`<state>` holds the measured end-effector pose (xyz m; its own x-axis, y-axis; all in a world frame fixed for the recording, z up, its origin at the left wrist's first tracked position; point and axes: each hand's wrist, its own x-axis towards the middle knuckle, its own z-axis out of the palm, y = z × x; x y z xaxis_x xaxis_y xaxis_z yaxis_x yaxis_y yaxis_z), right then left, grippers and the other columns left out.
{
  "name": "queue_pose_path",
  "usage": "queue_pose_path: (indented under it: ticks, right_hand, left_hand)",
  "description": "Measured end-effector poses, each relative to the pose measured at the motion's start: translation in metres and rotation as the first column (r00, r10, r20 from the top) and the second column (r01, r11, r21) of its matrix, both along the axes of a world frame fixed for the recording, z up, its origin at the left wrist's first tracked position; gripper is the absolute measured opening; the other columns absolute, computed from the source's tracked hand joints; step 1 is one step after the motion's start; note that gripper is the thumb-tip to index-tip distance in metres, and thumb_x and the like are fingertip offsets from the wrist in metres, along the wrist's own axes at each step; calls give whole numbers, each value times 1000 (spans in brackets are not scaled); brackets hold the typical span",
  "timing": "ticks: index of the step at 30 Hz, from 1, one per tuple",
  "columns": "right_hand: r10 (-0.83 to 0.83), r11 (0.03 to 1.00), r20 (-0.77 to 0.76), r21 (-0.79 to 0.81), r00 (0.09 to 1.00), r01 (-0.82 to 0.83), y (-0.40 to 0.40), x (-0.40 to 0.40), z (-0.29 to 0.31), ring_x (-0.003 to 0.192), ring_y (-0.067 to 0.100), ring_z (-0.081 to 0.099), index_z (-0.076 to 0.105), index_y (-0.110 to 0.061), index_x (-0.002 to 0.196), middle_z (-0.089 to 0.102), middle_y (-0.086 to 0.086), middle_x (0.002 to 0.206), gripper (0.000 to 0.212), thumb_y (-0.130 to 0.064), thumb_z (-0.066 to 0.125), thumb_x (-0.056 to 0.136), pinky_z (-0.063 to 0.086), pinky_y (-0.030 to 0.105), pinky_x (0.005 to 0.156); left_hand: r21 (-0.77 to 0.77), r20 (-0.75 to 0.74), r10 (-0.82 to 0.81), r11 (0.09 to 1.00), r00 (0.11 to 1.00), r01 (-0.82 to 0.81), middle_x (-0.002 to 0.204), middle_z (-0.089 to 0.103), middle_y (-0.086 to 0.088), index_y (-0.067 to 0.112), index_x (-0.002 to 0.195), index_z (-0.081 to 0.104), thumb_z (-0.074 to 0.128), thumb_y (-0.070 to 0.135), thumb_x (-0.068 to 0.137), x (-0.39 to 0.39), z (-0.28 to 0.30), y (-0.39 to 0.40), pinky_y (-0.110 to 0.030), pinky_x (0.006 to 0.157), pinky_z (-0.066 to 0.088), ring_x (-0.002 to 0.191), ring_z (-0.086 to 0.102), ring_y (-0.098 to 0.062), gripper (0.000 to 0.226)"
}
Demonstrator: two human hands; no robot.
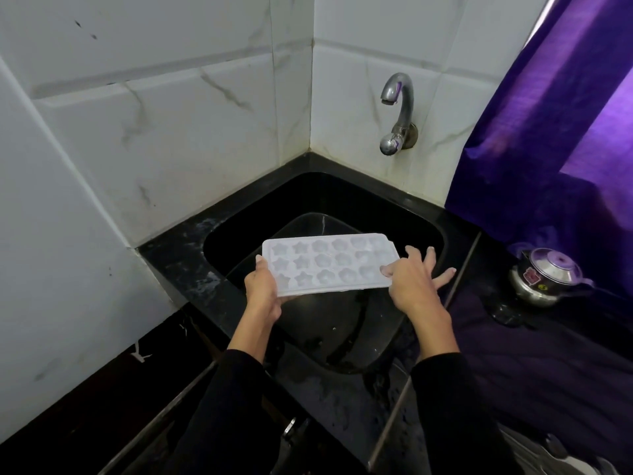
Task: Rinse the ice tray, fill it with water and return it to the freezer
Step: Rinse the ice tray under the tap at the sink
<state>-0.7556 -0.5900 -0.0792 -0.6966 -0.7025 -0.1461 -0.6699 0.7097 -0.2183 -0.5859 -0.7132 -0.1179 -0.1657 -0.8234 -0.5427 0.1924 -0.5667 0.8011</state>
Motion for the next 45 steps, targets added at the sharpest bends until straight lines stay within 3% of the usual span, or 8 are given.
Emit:
queue_pose_path:
  ticks: [4,10,15,23,27,34,40,45]
  right_hand:
    - [5,1000,-15,3,1000,-5,5,-1,-2,144,36,-14,70,-24,105,17,10,154,61,22,46,75,-12,69,107]
    - [-2,1000,-11,7,1000,2,2,2,1,144,35,-16,64,-32,117,10,11,157,63,17,50,78,-10,68,108]
    - [-15,1000,-9,3,1000,15,4,4,0,144,36,-14,70,-26,105,17,11,154,61,22,48,75,-12,69,106]
    - [-7,1000,-38,-8,999,6,2,14,-2,144,36,-13,67,-28,106,12,11,155,59,19,48,74,-10,68,108]
    - [-30,999,-2,-22,1000,29,6,15,-2,145,35,-11,68,-23,90,20,10,152,52,20,46,71,-10,68,108]
    - [5,977,-57,-212,998,-17,8,16,-7,145,31,-11,55,-22,110,20,9,147,56,20,49,73,-13,63,108]
    - [68,988,-21,-135,997,-70,3,25,-15,143,31,-21,67,-28,107,4,7,157,57,15,47,76,-22,61,104]
    - [64,996,-35,-64,997,-66,8,25,-10,143,36,-22,66,-32,110,7,10,156,63,17,51,74,-20,65,103]
  left_hand:
    - [-4,6,6,1000,1000,-6,94,66,-7,15,95,55,32,43,101,3,-2,-3,-48,74,56,87,66,-28,37]
    - [-14,3,0,1000,1000,0,94,66,-6,18,90,55,31,43,101,4,-2,-3,-46,69,56,85,66,-27,36]
    - [-11,4,1,1000,1000,-1,96,67,-7,15,99,55,31,44,100,4,-3,-5,-48,72,56,87,66,-28,38]
    - [-17,-6,11,1000,1000,-11,93,66,-6,19,88,55,32,44,101,4,-3,-4,-48,73,55,85,66,-27,36]
    - [-20,11,7,1000,1000,-6,95,67,-7,18,89,55,32,44,100,5,-4,-4,-49,76,56,87,66,-28,36]
    - [-24,26,-32,999,999,33,93,67,-8,15,93,57,30,44,101,1,-4,-1,-47,72,55,85,66,-28,40]
    - [-23,51,-39,999,998,41,96,68,-9,15,96,57,31,45,100,-2,-4,0,-46,70,56,86,67,-28,40]
    - [-15,58,-39,999,998,40,96,67,-8,14,98,56,31,44,101,-2,-5,1,-48,77,56,87,66,-28,40]
